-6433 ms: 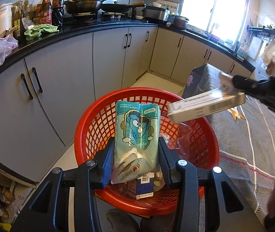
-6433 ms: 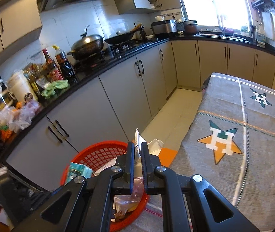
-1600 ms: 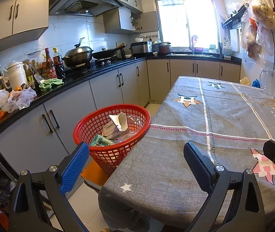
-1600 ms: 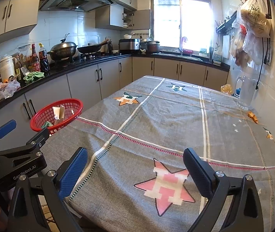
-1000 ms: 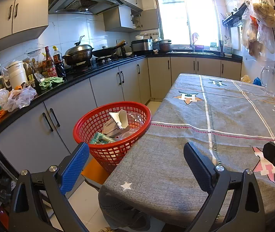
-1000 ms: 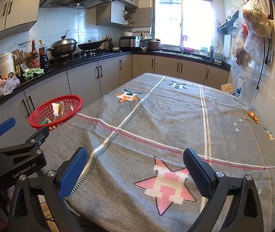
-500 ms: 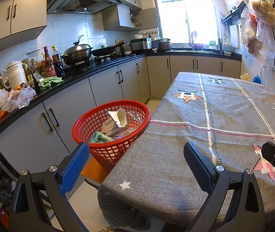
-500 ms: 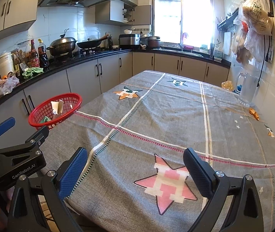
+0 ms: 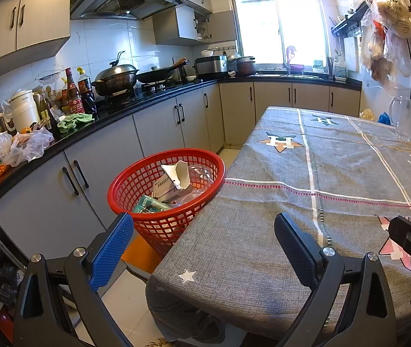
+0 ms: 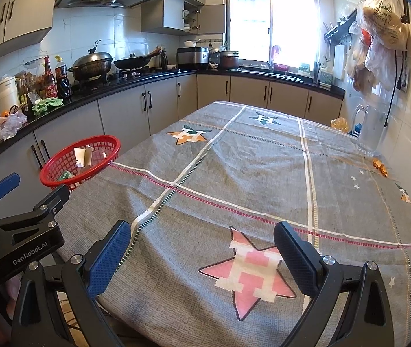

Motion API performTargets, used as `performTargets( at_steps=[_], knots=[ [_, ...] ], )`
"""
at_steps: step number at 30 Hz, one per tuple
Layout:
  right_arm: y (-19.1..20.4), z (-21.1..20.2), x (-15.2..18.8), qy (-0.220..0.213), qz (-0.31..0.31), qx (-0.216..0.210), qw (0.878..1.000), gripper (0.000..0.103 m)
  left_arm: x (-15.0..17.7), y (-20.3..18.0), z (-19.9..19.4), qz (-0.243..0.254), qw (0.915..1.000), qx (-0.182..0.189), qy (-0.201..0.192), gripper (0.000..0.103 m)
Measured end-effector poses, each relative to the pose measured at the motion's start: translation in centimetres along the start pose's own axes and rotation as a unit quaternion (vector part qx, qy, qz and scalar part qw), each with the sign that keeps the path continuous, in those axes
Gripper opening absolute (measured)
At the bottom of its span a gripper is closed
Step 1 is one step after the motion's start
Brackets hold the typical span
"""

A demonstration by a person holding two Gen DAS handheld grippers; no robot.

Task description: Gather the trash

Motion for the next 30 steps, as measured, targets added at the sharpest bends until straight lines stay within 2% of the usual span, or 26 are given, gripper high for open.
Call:
performTargets(
  at_steps=[21,27,30],
  knots=[
    [-0.1,1.2,0.4,0.015,0.008,-0.002,1.0,0.101,0.9,-0.2,1.1,0.005,0.9999,0.004,0.012,0.097],
    [-1.0,2.3,0.4,0.026,0.021,-0.002,0.999,0.101,0.2,-1.1,1.6,0.017,0.9998,0.006,0.013,0.097],
    [-1.8,2.7,0.3,0.029,0.033,0.001,0.999,0.101,-0.4,-2.0,2.0,0.022,0.9994,0.019,0.018,0.097]
  ],
)
Point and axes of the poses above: each gripper's, at about its wrist camera, not at the fingertips, and z roughly the way its jaws point, y to its left, x to its underside, the point moved 2 cm from there along z, roughly the way its jaws point, and after that the axes turned 12 degrees about y, right-handed, at the moved point
